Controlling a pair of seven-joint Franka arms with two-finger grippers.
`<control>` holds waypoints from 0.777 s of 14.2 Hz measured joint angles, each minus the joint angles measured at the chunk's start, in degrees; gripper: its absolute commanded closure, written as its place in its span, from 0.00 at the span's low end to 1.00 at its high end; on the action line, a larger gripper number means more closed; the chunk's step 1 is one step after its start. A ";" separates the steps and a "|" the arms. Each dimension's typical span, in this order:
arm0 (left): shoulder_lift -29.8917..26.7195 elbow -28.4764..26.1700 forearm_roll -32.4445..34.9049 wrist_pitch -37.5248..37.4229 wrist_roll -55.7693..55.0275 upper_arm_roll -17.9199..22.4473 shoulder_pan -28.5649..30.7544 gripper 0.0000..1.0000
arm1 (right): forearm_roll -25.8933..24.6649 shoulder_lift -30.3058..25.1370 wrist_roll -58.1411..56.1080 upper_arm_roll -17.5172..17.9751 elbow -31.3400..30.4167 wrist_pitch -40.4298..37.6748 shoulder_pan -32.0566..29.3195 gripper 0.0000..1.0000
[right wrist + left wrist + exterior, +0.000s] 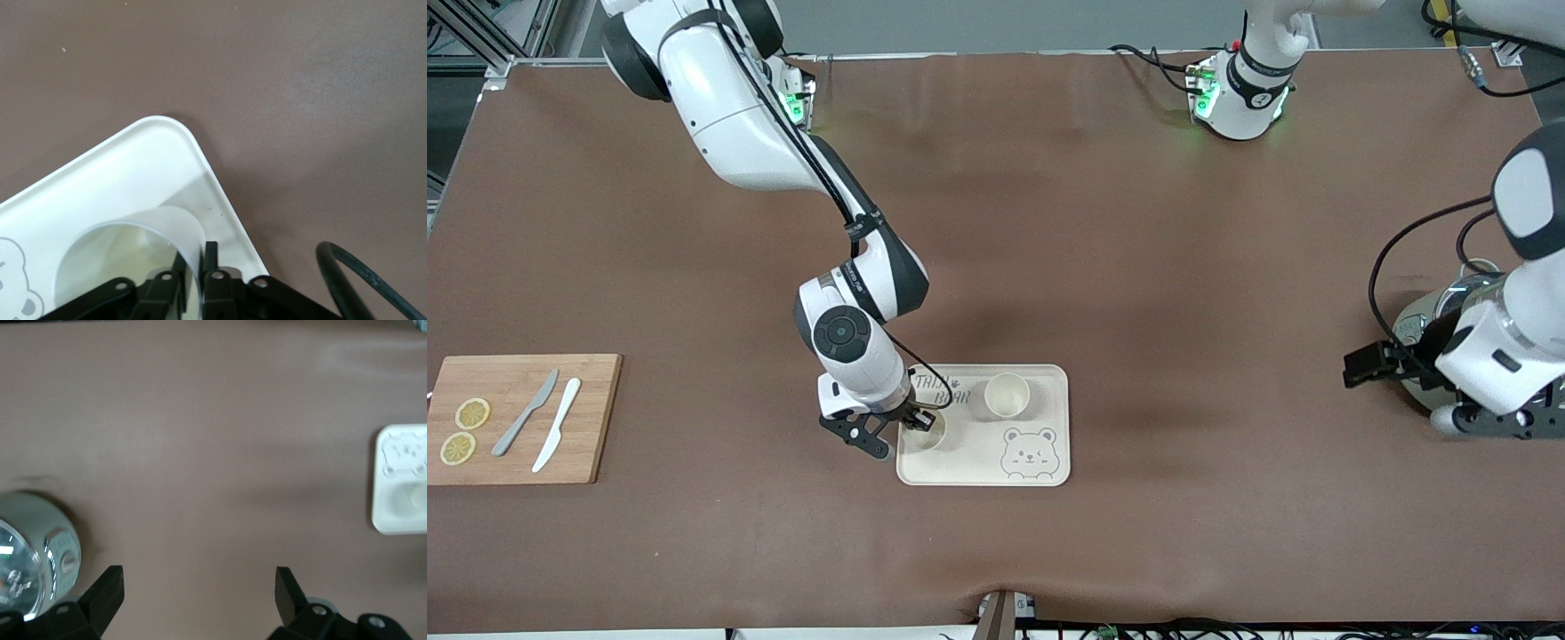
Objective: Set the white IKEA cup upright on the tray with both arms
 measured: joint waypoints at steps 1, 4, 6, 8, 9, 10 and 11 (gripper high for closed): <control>-1.82 0.07 0.00 -2.56 0.00 0.00 -0.14 0.00 | -0.34 0.00 0.00 -0.15 0.20 -0.01 0.00 0.00; -7.85 -0.28 0.00 -8.31 0.00 -0.01 -0.30 0.00 | -0.90 -0.56 -0.03 -0.99 1.64 -0.89 -0.25 0.00; -11.64 -2.38 0.00 -9.33 0.00 -0.49 -0.20 0.00 | -1.28 -2.81 -0.76 -1.28 2.61 -5.27 -0.69 0.00; -15.79 -6.72 0.00 -9.51 0.00 -1.73 -0.14 0.00 | -1.36 -7.31 -4.06 -1.56 3.28 -14.00 -1.93 0.00; -17.75 -9.04 0.00 -9.50 -0.01 -2.28 0.01 0.00 | -1.35 -10.47 -7.07 -1.65 3.50 -20.00 -3.30 0.00; -19.32 -10.93 0.01 -9.50 -0.01 -3.05 0.61 0.00 | -1.33 -13.85 -10.59 -1.69 3.55 -25.76 -5.02 0.00; -20.57 -12.44 0.01 -9.49 -0.01 -4.34 1.65 0.00 | -1.29 -17.62 -14.70 -1.72 3.50 -31.70 -7.14 0.00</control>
